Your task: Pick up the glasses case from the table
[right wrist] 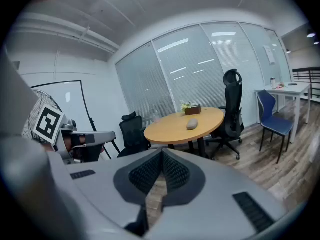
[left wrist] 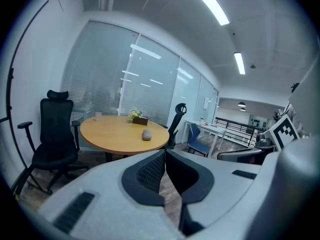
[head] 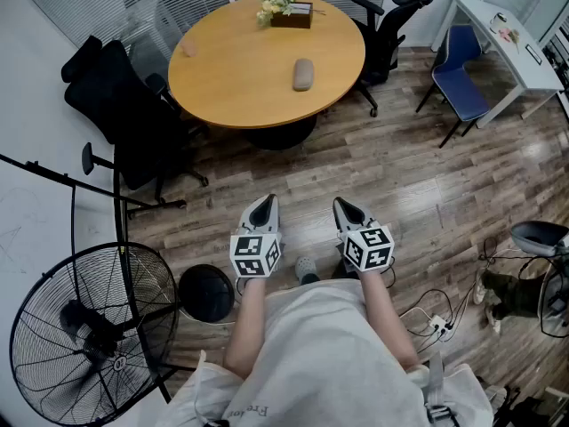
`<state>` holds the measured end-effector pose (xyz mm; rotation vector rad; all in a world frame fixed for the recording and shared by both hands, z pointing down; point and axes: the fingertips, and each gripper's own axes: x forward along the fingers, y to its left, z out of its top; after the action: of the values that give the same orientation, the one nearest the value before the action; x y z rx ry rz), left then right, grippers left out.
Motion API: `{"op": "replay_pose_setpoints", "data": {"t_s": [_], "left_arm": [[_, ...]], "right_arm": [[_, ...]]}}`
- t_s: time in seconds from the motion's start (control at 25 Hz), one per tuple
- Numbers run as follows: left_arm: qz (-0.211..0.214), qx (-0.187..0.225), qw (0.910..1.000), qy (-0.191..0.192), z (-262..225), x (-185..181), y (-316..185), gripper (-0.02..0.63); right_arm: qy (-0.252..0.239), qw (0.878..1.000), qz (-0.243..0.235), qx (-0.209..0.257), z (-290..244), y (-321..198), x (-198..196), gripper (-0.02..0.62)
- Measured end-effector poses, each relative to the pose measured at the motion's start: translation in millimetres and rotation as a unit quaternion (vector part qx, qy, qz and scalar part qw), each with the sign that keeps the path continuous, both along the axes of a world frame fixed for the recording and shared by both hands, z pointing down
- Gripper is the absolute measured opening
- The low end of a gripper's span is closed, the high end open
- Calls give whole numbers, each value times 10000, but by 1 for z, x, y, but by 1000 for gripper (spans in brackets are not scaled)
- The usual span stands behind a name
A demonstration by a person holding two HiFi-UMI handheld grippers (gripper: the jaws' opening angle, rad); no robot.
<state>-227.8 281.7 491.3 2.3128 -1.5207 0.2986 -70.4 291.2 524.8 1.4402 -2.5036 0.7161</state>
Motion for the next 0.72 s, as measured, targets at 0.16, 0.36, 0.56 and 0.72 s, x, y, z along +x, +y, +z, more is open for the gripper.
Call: {"op": "replay_pose_setpoints", "data": {"t_s": [0.16,0.36,0.56,0.72], "left_arm": [[-22,-5,10000,12,0,0,-2,11],[-25,37,10000,28,-4,2,-2,12],[-41,63,9999,71,-4,-1,-5,84],[-36,132,9998,168,-6,0,-6,145]], "right_arm": [[34,10000,-22,14,-1,-1,2,-3],[-21,10000,48,65,-5,0,8,-3],[-187,9996,83,184,-10,-2,11,34],[-239,9996,44,147,-10,-1,11,98]]}}
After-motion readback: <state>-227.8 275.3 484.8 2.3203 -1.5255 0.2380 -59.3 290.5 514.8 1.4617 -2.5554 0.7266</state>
